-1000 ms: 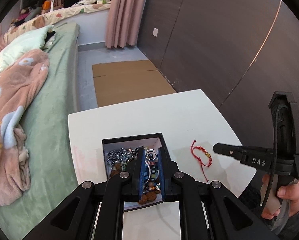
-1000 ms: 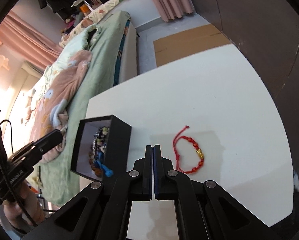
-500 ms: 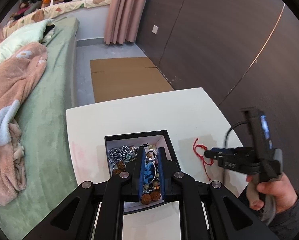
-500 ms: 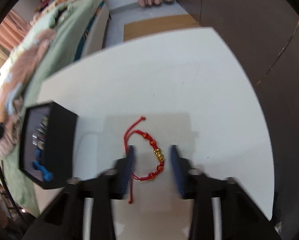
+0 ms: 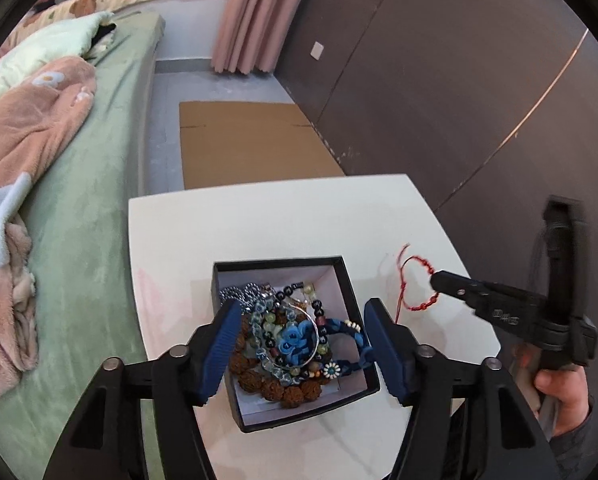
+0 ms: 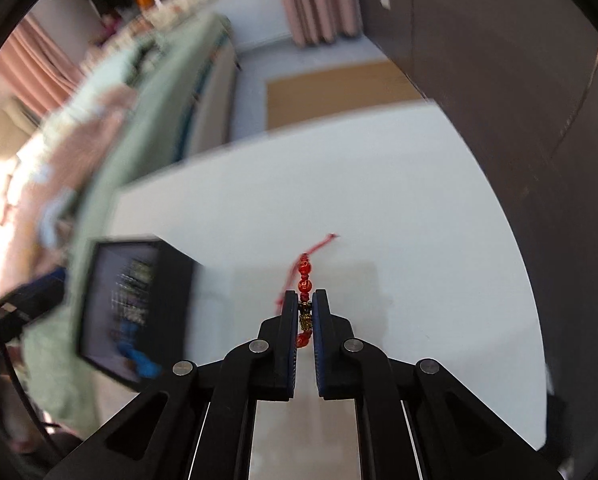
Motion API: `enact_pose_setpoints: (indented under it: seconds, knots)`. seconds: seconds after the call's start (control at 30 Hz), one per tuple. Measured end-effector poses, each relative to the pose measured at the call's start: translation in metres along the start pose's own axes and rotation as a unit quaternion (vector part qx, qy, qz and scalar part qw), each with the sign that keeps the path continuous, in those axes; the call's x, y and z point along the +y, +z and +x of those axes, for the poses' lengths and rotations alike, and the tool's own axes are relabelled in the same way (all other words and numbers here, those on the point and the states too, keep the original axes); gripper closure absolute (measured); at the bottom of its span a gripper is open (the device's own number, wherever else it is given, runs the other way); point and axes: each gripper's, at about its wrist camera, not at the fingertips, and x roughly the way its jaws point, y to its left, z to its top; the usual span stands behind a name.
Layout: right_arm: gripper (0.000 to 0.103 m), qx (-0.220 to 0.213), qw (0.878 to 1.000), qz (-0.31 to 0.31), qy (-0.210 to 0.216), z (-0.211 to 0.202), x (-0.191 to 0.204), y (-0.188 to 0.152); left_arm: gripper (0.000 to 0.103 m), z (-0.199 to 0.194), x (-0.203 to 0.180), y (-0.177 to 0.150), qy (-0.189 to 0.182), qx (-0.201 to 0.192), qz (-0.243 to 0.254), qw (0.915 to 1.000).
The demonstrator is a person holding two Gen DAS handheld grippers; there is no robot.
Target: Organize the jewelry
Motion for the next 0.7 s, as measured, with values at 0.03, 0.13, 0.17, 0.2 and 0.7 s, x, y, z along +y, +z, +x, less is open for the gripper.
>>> enact_pose_setpoints:
  seconds: [0.03, 0.13, 0.17, 0.2, 0.7]
  knots:
    - [0.095, -0.014, 1.000, 0.002, 0.014, -0.007, 0.002, 0.001, 0.038, -0.001, 0.001, 0.000, 0.000, -0.001, -0.002, 1.0000]
    - [0.095, -0.040, 0.998, 0.005, 0.052, -0.019, 0.009, 0.005, 0.038, -0.003, 0.006, 0.002, 0.004, -0.004, -0.009, 0.9999]
    - [0.095, -0.046, 0.997, 0.004, 0.063, -0.021, 0.012, 0.006, 0.038, -0.003, 0.007, 0.002, 0.005, -0.004, -0.010, 0.9999]
    - [0.095, -0.053, 0.996, 0.001, 0.076, -0.024, 0.015, 0.006, 0.038, -0.004, 0.008, 0.003, 0.006, -0.005, -0.012, 0.9999]
    - [0.082, -0.042, 0.983, -0.038, 0.173, -0.010, 0.099, 0.006, 0.038, -0.013, 0.036, 0.008, 0.027, -0.020, -0.043, 0.9985]
